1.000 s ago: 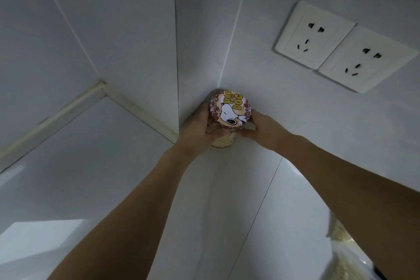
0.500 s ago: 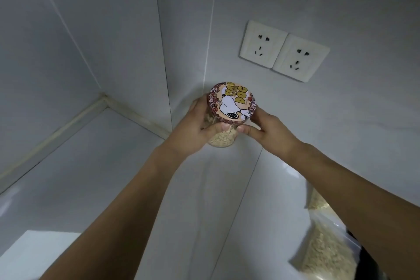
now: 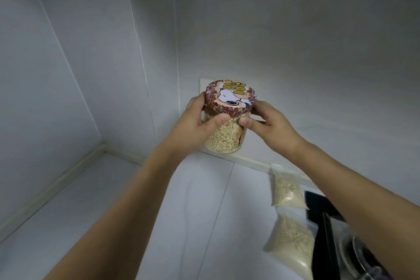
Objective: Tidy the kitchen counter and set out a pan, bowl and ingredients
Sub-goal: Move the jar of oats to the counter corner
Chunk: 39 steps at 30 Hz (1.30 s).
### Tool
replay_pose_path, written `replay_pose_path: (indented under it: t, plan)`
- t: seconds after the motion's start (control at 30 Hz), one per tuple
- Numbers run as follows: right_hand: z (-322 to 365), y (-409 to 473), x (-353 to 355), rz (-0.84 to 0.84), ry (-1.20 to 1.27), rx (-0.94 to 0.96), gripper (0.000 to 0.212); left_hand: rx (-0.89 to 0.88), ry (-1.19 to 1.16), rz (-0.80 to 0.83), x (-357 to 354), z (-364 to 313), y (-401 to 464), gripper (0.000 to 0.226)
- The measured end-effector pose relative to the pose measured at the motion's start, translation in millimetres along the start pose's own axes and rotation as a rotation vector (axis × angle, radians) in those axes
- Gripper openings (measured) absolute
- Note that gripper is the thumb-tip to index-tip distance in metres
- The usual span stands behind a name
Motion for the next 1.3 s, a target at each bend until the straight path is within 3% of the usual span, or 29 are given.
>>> replay_pose_path:
  t: [0.1,0.37,0.47,0.67,0.9,1.03,1.3]
  plan:
    - [17.1,-21.4,28.6,-0.021,0.059,0.022,0.052,-0.038,-0.008,0.012,-21.2,-33.4,-4.1,0.061]
    - [31.0,-91.5,104.7,-0.137,0.062,0.024,0.046,-0.113,0.037,0.095,-94.5,-94.9,-12.3,0.058]
    - [25.2,-137.7,142.6,-0.209,0.049,-0.004,0.049,-0.125,0.075,0.173,-144.1,-117.2,-22.1,0.064]
    - [8.8,-221.6,211.4,-0.330,0.036,-0.053,0.037,-0.125,-0.003,0.277,-241.0,-157.2,-53.7,0.053]
    - [2.9,-302.5,270.6,-0.429,0.000,-0.085,0.038,-0.109,-0.112,0.367,-326.6,-187.3,-83.7,0.044]
    - [0.3,-340.3,298.3,-0.483,-0.033,-0.124,0.036,-0.107,-0.129,0.427,-367.2,-199.8,-93.9,0.058]
    - [-4.5,-401.2,344.6,-0.606,-0.093,-0.198,0.033,-0.106,-0.162,0.569,-439.7,-225.8,-105.9,0.054]
Point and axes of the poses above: each hand's wrist, its own y-axis towards the middle knuckle, its own x-axis out of the back of the hand, z = x × y, the point moved 7 cm from there along y, towards the middle knuckle, and after that the axes turned 12 degrees about -y, right-handed, at the moved point
